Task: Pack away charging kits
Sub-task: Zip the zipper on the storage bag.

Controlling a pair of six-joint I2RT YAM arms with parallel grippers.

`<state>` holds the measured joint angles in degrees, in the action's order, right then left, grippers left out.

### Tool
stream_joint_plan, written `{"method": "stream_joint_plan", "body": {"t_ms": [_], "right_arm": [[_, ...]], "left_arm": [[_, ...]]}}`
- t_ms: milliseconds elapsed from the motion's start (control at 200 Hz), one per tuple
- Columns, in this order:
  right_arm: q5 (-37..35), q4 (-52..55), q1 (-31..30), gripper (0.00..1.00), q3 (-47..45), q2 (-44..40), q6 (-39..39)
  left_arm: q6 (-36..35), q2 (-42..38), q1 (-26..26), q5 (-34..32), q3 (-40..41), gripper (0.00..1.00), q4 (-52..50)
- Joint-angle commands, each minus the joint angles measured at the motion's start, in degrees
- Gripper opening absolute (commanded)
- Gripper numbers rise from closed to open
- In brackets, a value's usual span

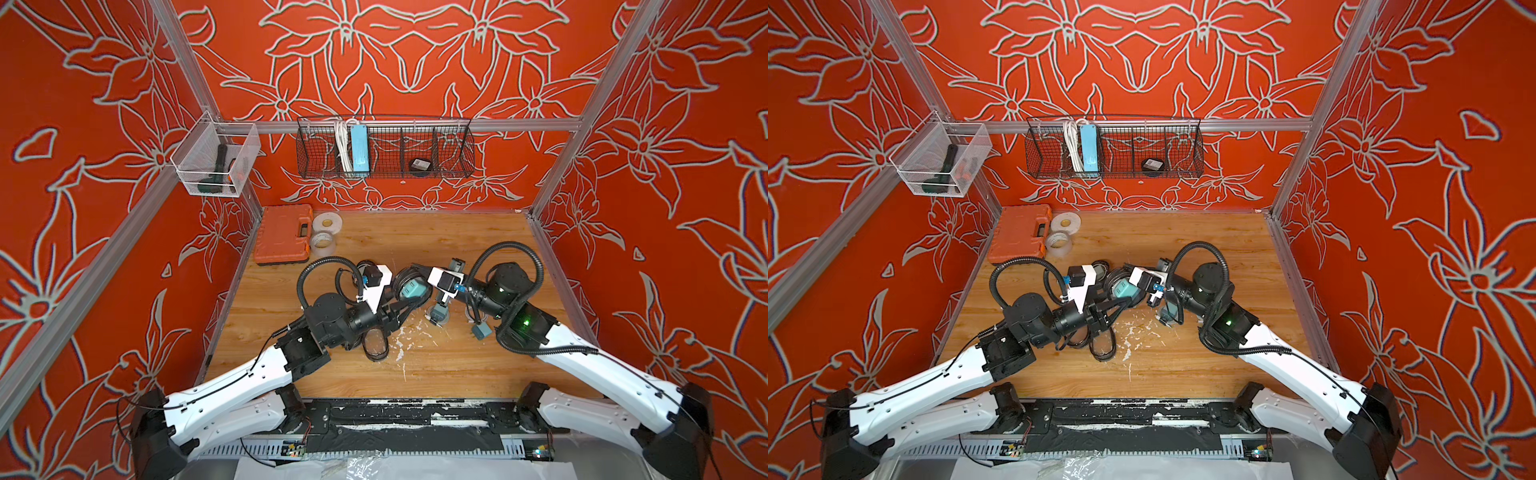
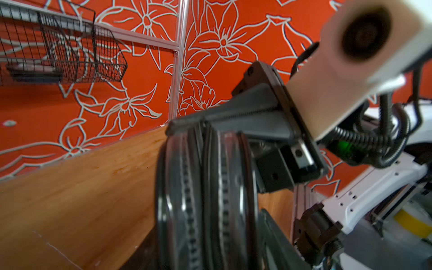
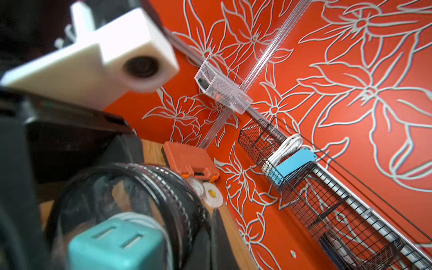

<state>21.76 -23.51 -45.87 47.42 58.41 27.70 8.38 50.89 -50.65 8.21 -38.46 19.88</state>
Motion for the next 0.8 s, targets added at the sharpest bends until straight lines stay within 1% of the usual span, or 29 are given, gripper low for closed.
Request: {"method": "stream_joint_plan", "body": {"t_ms": [0,60,95,165,315,405,510,681,791], "right_arm": [[-0.39,-7.06,0.15,0.00,2.58,-0.24,-5.03],[-1.78,-7.29,0.18,0.00,2.94,-0.13,-6.08],[-2.58,-7.62,0.21,0.00,3.11,-0.14,-6.80],[-3.61,-8.67,0.14,0.00,3.36,-0.27,-8.73],[-5.64,-8.62,0.22,0.00,4.87,-0.14,-13.75],[-7.63,-10.58,0.15,0.00,4.63,-0.31,-17.67],[-8.00,-16.23,0.24,0.00,2.94,-0.30,-22.53],[-8.74,-21.60,0.04,0.00,2.08,-0.59,-29.34],[-8.97,-24.32,-0.02,0.00,1.76,-0.50,-33.66]], "left_arm": [[-1.99,-1.79,-0.23,2.73,0.20,0.65,4.96],[-2.60,-2.18,-0.24,1.99,0.98,0.74,8.61],[-3.12,-2.20,-0.24,1.67,1.46,0.77,10.53],[-4.09,-2.20,-0.24,0.88,2.51,0.81,14.43],[-5.70,-2.37,-0.19,-1.05,6.12,0.87,23.34],[-5.51,-2.38,-0.23,-1.60,9.33,0.89,30.32],[-4.49,-1.62,-0.25,0.30,13.16,0.89,39.88],[-3.50,1.46,-0.24,-2.08,17.33,0.89,55.53],[-2.76,4.17,-0.24,-2.71,17.91,0.88,64.07]]}}
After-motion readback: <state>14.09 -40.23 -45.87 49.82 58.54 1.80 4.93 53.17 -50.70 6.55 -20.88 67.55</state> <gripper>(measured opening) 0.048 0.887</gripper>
